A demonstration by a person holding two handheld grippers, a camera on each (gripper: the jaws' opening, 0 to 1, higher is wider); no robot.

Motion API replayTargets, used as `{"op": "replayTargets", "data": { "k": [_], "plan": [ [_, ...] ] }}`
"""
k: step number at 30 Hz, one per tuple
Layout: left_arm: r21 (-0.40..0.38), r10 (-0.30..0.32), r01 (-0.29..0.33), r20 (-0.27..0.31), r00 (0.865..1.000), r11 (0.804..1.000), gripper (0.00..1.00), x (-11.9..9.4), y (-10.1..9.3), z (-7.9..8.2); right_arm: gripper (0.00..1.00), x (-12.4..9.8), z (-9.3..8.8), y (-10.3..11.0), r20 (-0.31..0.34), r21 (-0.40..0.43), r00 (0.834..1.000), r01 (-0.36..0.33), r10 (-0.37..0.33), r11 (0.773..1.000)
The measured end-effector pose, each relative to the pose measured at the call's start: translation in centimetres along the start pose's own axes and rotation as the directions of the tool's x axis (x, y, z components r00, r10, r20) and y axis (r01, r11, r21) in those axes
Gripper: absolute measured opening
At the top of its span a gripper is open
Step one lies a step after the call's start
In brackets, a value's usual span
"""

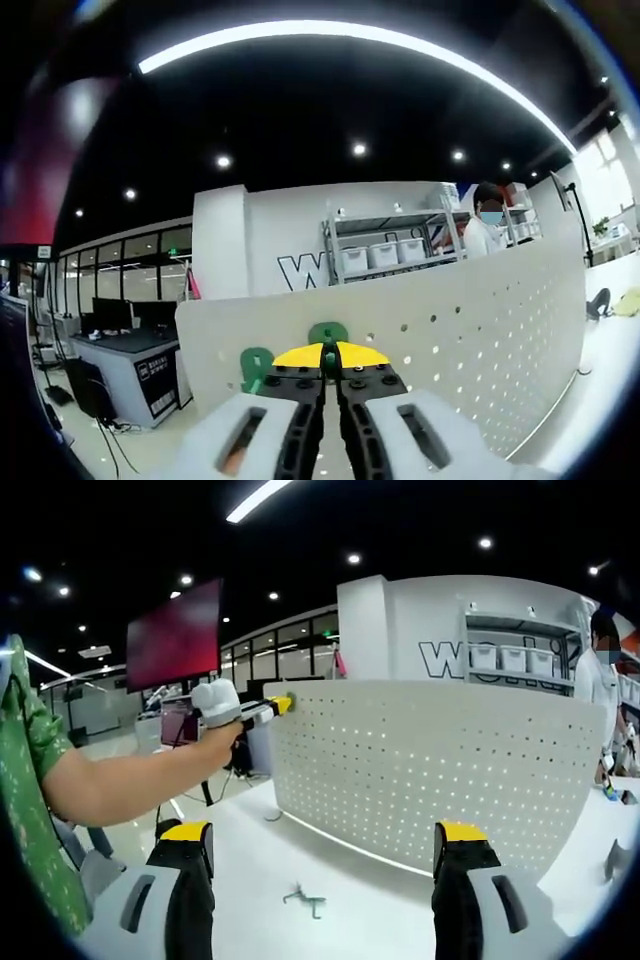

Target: Insert the hook assembly into the mounting plate slot until the hook locks in place.

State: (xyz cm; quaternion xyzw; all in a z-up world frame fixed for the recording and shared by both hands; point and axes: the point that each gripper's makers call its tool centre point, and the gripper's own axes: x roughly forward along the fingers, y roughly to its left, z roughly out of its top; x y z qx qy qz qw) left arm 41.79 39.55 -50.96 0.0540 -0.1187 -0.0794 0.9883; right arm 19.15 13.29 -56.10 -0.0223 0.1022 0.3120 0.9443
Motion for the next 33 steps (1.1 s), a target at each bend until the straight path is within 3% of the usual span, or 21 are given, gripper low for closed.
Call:
{"op": "replayTargets", "data": {
  "k": [33],
  "plan": [
    [0.006,-0.004,0.004,-0.005,1.000,1.000,0.02,0.31,-0.27,-0.87,0.92,0.07,-0.25,-0.10,-0.017,-0.009,1.000,0.001,-0.001,1.000]
  ]
}}
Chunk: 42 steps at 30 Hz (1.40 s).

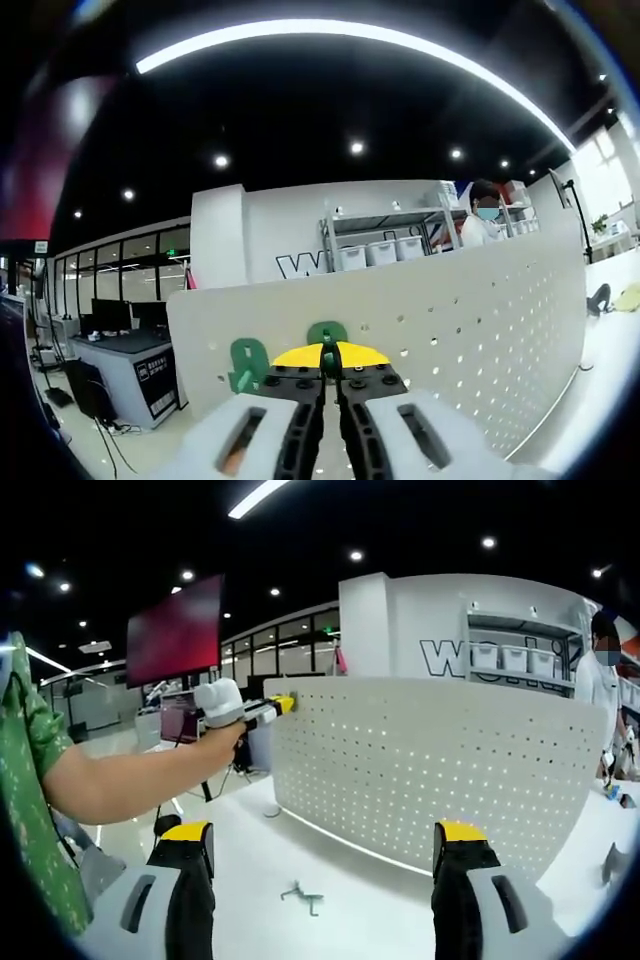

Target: Insert the hook assembly into the mounting plate slot until the hook locks in place.

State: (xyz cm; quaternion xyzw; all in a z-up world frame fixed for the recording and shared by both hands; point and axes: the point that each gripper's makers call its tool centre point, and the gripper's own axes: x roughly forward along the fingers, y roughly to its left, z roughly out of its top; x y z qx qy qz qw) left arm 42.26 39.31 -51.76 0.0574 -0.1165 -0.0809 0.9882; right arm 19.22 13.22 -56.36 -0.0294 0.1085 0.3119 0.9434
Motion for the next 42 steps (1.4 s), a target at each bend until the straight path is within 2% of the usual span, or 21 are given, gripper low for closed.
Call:
{"op": "replayTargets", "data": {
  "k": [7,13,15,23,27,29,31,35,42],
  "plan": [
    [0.033,-0.001,0.001,-0.002,1.000,0.999,0.03,0.20,-0.05,-0.08,0.92,0.15,-0.26,0.05,-0.005,0.003,1.000,-0.003,0.003,1.000],
    [0.121,0.005,-0.004,-0.011,1.000,0.993,0.03,0.35,-0.30,-0.09,0.92,0.15,-0.38,-0.09,-0.009,0.006,1.000,0.001,-0.001,1.000],
    [0.201,0.012,-0.010,-0.013,1.000,0.979,0.03,0.41,-0.38,-0.02,0.92,0.15,-0.38,-0.12,-0.009,0.006,1.000,0.002,-0.002,1.000],
    [0.141,0.014,-0.014,0.001,1.000,0.990,0.03,0.43,-0.28,-0.34,0.92,-0.03,-0.53,-0.34,-0.013,0.006,1.000,0.009,-0.009,1.000],
    [0.003,-0.003,0.003,0.023,1.000,1.000,0.04,0.46,-0.13,-0.41,0.92,0.02,-0.57,-0.39,-0.013,0.007,1.000,0.011,-0.010,1.000],
    [0.024,0.001,-0.001,0.018,1.000,1.000,0.04,0.37,-0.09,-0.39,0.92,0.09,-0.58,-0.29,-0.013,0.006,1.000,0.008,-0.008,1.000],
    [-0.022,0.003,-0.003,0.022,1.000,1.000,0.04,0.22,-0.09,-0.41,0.92,0.14,-0.56,-0.18,-0.012,0.006,1.000,0.006,-0.006,1.000],
    [0.003,0.005,-0.005,0.011,1.000,1.000,0.04,0.15,-0.10,-0.36,0.92,0.11,-0.54,-0.11,-0.013,0.004,1.000,0.005,-0.005,1.000],
    [-0.004,0.010,-0.010,-0.019,1.000,1.000,0.05,0.05,-0.18,-0.47,0.92,-0.17,-0.52,-0.19,-0.012,0.002,1.000,0.009,-0.009,1.000]
  ]
}}
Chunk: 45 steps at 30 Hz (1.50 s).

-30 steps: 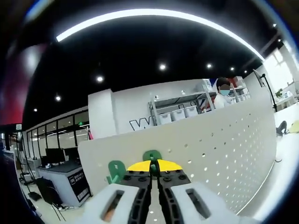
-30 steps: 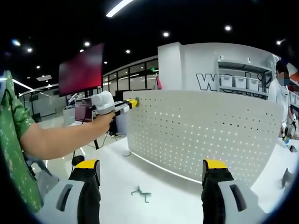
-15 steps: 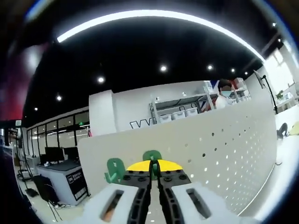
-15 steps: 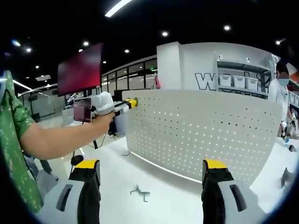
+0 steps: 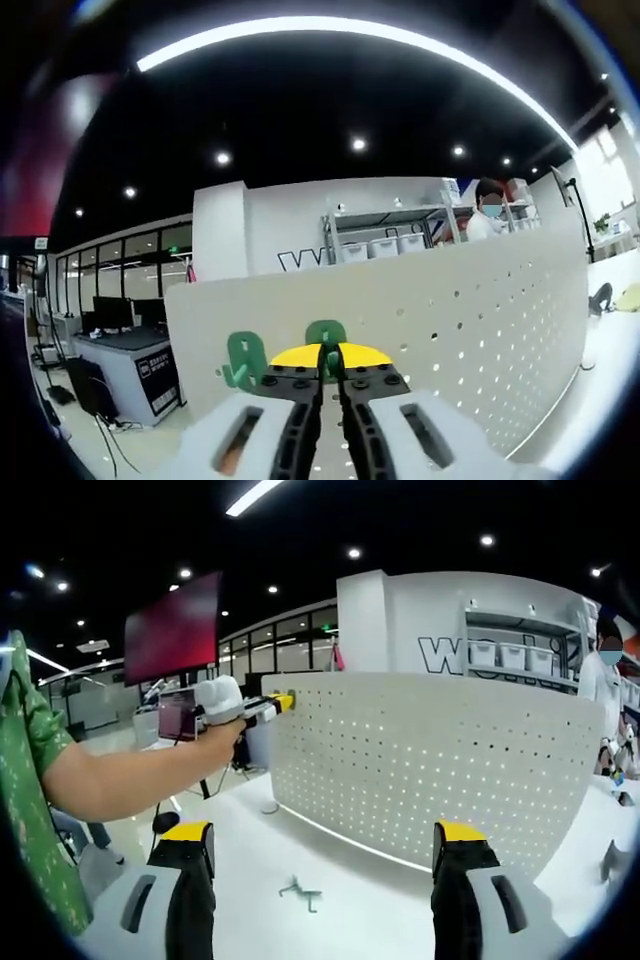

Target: Insert the hook assembly into the mounting plate slot until the hook locks in place.

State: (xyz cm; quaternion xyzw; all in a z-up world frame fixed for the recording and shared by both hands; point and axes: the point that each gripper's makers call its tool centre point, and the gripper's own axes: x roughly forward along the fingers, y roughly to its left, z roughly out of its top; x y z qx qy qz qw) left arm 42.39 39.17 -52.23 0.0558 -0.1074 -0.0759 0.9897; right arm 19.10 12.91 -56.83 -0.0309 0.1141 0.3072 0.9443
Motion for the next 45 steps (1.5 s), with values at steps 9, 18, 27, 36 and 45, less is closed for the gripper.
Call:
{"op": "replayTargets", "data": {
  "k": [9,18,27,36,45],
  "plan": [
    [-0.010,0.005,-0.006,-0.032,0.999,1.000,0.12,-0.3,0.0,-0.4,0.92,-0.1,0.1,0.0,0.005,0.001,1.000,0.000,0.000,1.000],
    [-0.028,-0.003,0.002,-0.046,0.999,1.000,0.19,-0.6,-0.1,-0.6,0.92,-0.1,0.2,0.2,0.007,-0.003,1.000,-0.003,0.003,1.000],
    [-0.051,-0.028,0.025,-0.061,0.998,0.998,0.27,-1.3,-0.7,-0.9,0.92,-0.3,0.2,0.3,0.007,-0.008,1.000,-0.007,0.007,1.000],
    [-0.041,-0.085,0.082,-0.092,0.992,0.996,0.35,-2.2,-2.0,-1.5,0.92,-0.5,0.3,0.6,0.013,-0.009,1.000,-0.014,0.014,1.000],
    [-0.056,-0.167,0.161,-0.136,0.977,0.985,0.45,-3.7,-3.4,-2.4,0.92,-0.5,0.2,1.0,0.013,-0.015,1.000,-0.022,0.022,1.000]
  ]
}}
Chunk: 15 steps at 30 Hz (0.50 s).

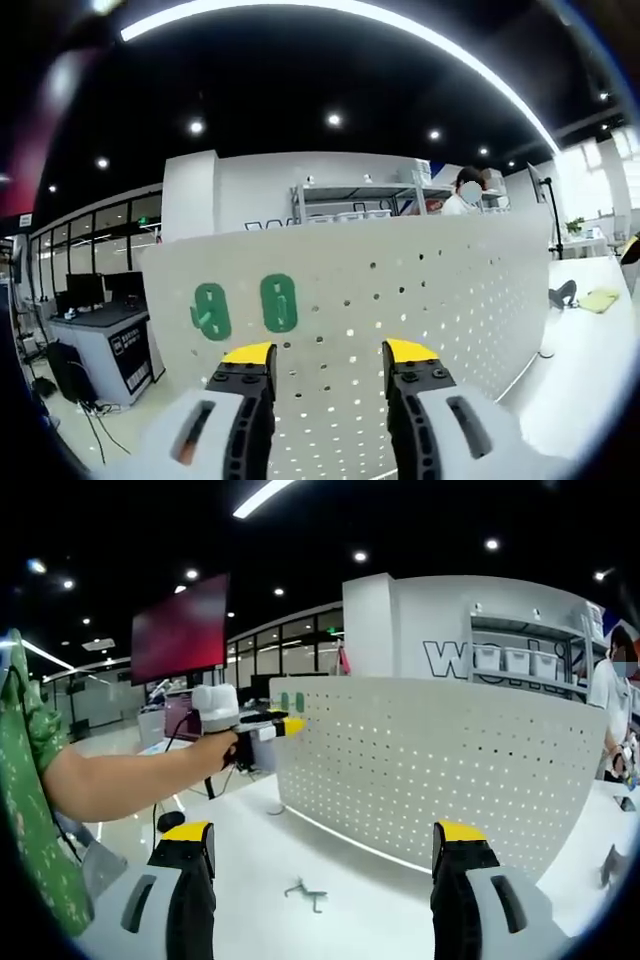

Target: Insert the hook assembly into the mounting plate slot until the hook locks in place.

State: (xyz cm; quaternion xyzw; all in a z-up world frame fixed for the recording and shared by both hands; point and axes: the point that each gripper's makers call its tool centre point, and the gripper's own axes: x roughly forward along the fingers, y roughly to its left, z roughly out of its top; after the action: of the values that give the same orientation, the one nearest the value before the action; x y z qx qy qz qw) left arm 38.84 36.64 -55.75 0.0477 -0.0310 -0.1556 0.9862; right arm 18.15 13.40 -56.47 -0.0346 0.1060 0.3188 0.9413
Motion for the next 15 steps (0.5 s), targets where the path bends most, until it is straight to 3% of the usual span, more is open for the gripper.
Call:
{"op": "replayTargets", "data": {
  "k": [4,15],
  "plan": [
    [-0.011,-0.061,0.061,-0.034,0.998,0.998,0.48,-0.4,-1.0,-0.8,0.92,0.0,0.1,0.1,0.003,-0.003,1.000,-0.002,0.002,1.000],
    [-0.043,-0.157,0.155,-0.045,0.987,0.987,0.50,-3.1,-3.9,-1.2,0.92,-0.4,0.1,0.3,0.006,-0.003,1.000,0.002,-0.002,1.000]
  ]
}}
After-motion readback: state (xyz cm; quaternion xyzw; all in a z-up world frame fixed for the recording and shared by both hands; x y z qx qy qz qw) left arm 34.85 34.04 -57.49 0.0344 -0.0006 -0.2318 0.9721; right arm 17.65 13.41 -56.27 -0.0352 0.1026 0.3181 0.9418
